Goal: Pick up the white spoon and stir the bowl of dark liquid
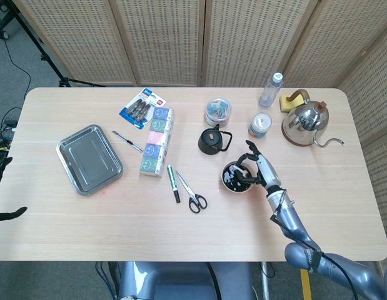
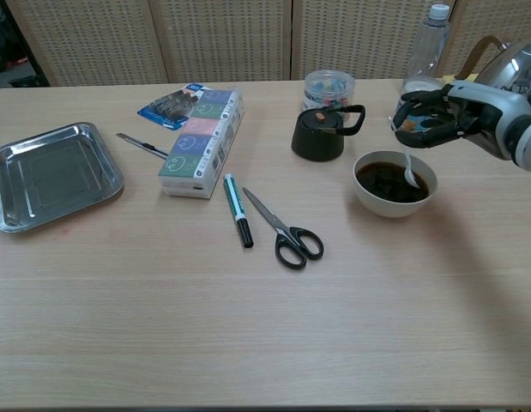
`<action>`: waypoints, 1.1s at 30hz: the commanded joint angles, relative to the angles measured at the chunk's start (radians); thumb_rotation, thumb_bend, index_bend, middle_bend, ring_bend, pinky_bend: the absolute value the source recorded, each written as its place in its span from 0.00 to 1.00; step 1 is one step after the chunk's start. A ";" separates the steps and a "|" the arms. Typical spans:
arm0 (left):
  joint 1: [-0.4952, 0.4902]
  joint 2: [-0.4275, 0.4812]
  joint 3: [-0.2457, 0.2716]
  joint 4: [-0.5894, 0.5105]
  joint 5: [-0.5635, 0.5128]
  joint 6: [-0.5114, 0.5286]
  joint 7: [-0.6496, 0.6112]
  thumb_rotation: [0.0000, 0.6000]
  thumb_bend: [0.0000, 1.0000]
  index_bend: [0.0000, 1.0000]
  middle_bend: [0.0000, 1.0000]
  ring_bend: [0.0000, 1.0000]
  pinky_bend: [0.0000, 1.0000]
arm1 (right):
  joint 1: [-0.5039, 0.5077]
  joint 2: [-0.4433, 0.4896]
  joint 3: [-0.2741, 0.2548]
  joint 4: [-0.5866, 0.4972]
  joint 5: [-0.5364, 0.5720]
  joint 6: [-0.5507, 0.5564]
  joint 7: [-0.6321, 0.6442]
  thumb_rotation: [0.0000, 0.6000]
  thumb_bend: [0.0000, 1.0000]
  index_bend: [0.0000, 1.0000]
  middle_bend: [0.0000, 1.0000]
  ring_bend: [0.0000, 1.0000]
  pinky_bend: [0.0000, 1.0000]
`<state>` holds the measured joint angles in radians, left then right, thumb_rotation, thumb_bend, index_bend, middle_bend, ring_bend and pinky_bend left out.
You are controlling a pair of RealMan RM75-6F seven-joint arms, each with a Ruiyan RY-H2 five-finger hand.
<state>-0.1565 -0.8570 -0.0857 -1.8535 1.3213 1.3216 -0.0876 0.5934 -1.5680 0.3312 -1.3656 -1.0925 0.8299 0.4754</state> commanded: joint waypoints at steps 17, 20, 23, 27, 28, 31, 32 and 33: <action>0.006 0.006 0.004 0.002 0.014 0.007 -0.018 1.00 0.00 0.00 0.00 0.00 0.00 | -0.041 0.099 -0.026 -0.147 -0.087 0.114 -0.097 1.00 0.00 0.21 0.00 0.00 0.00; 0.011 0.008 0.009 0.003 0.025 0.013 -0.026 1.00 0.00 0.00 0.00 0.00 0.00 | -0.072 0.141 -0.059 -0.172 -0.144 0.186 -0.172 1.00 0.00 0.21 0.00 0.00 0.00; 0.017 0.008 0.015 0.003 0.037 0.019 -0.027 1.00 0.00 0.00 0.00 0.00 0.00 | -0.111 0.168 -0.099 -0.175 -0.214 0.282 -0.259 1.00 0.00 0.20 0.00 0.00 0.00; 0.026 0.004 0.021 0.001 0.051 0.034 -0.025 1.00 0.00 0.00 0.00 0.00 0.00 | -0.156 0.189 -0.145 -0.152 -0.292 0.383 -0.345 1.00 0.00 0.14 0.00 0.00 0.00; 0.029 0.003 0.022 0.002 0.053 0.039 -0.024 1.00 0.00 0.00 0.00 0.00 0.00 | -0.164 0.194 -0.154 -0.146 -0.308 0.400 -0.357 1.00 0.00 0.13 0.00 0.00 0.00; 0.042 -0.009 0.025 0.004 0.059 0.067 -0.005 1.00 0.00 0.00 0.00 0.00 0.00 | -0.195 0.210 -0.188 -0.114 -0.371 0.467 -0.390 1.00 0.00 0.10 0.00 0.00 0.00; 0.045 -0.013 0.026 0.005 0.061 0.075 0.002 1.00 0.00 0.00 0.00 0.00 0.00 | -0.203 0.213 -0.196 -0.104 -0.385 0.483 -0.396 1.00 0.00 0.09 0.00 0.00 0.00; 0.051 -0.020 0.027 0.006 0.064 0.087 0.012 1.00 0.00 0.00 0.00 0.00 0.00 | -0.214 0.217 -0.207 -0.087 -0.405 0.506 -0.408 1.00 0.00 0.09 0.00 0.00 0.00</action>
<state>-0.1131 -0.8688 -0.0610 -1.8494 1.3808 1.3973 -0.0864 0.4064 -1.3664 0.1517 -1.4829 -1.4598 1.2963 0.0950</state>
